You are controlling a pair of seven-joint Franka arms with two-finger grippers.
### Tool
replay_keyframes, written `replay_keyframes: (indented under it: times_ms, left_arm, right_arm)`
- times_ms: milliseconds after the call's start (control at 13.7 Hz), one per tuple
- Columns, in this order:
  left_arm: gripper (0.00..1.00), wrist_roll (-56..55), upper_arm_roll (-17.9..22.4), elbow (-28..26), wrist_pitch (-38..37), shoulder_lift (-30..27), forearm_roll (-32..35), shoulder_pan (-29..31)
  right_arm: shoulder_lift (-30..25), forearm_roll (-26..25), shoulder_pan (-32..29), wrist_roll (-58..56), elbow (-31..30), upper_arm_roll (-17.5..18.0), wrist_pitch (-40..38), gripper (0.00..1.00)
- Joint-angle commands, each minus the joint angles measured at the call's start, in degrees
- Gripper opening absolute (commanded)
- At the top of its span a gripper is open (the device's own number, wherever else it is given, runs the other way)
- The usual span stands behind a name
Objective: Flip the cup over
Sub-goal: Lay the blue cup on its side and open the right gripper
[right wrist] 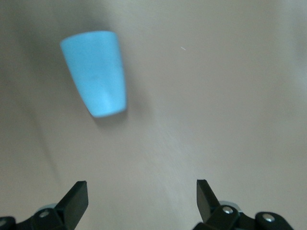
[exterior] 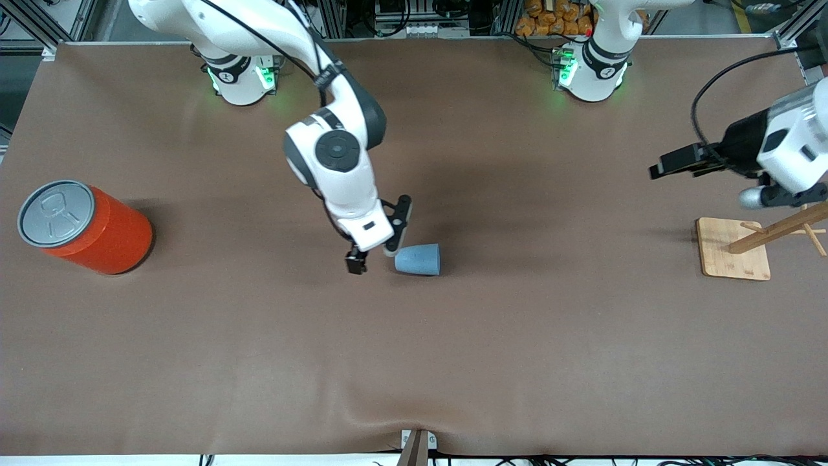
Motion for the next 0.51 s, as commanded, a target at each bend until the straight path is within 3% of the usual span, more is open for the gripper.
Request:
replay_keyframes:
  times_ms: [0,147,440]
  left_arm:
    - [1.00,-0.52,-1.98,-3.19,5.23,1.84,-5.89,-0.11]
    - [1.00,0.10,-6.36,-5.57,10.15,3.16,-8.46,-0.20]
    - [1.00,0.97,-11.47,-6.29,19.82,10.62,-14.08,-0.63]
  right_arm:
    - [-4.71,-0.21,-3.05,0.88,0.53,0.79,-6.48,1.00]
    - [-9.10,-0.29,-5.07,1.93,0.36,0.35,-12.90,1.00]
    - [-16.14,-0.21,-12.44,3.43,-0.08,-1.06,-20.48,1.00]
